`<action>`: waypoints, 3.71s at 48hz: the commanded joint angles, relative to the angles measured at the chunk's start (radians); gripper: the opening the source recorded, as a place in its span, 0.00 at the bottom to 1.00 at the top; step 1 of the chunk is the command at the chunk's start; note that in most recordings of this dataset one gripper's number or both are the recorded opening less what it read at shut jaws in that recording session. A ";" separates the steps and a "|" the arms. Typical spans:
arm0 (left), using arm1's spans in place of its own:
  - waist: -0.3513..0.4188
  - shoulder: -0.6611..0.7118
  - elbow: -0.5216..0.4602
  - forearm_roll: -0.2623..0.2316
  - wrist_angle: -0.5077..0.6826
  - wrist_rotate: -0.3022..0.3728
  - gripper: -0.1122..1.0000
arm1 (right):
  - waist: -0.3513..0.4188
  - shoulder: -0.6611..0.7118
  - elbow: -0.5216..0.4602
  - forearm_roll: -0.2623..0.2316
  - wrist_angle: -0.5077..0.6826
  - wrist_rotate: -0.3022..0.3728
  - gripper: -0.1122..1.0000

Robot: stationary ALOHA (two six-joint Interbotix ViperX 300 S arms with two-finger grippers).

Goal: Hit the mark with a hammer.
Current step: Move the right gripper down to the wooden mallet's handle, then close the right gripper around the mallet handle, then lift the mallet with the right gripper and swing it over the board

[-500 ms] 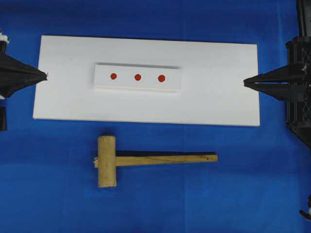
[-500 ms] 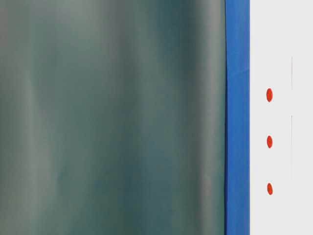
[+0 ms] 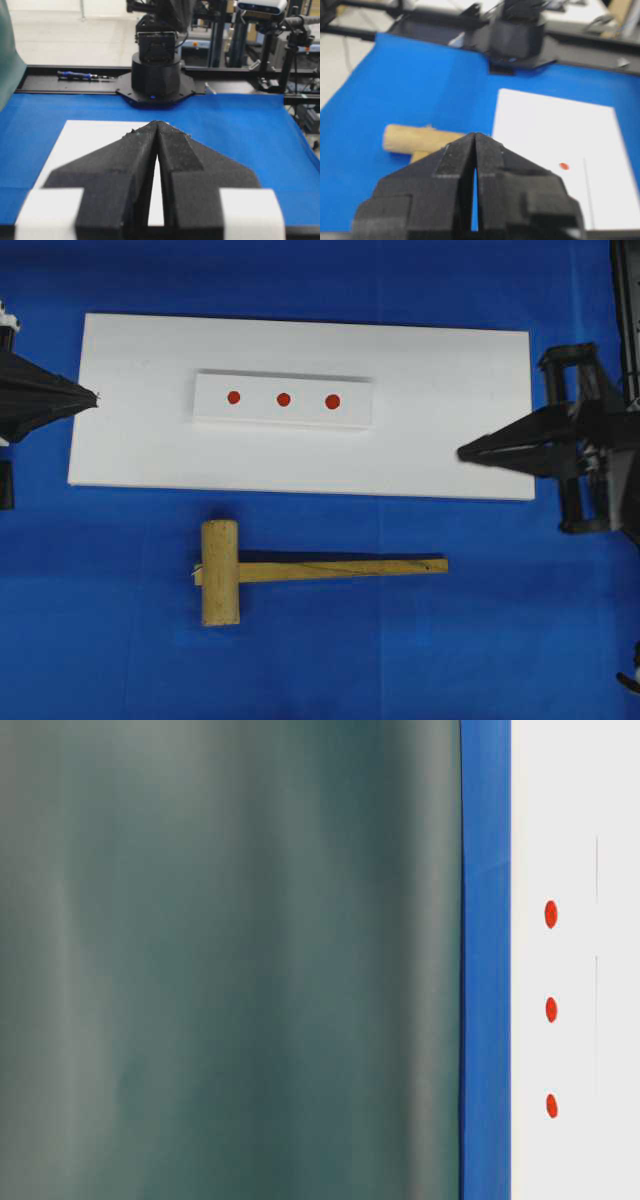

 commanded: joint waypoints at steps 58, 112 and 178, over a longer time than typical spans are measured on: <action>-0.003 0.011 -0.012 -0.002 0.008 -0.002 0.10 | 0.155 1.003 -0.428 0.245 -0.225 0.091 0.90; 0.002 0.003 -0.012 -0.002 0.029 -0.002 0.10 | 0.169 1.005 -0.442 0.307 -0.230 0.023 0.19; 0.002 -0.002 -0.011 -0.002 0.063 -0.011 0.10 | -0.092 0.647 -0.430 0.296 -0.072 -0.229 0.19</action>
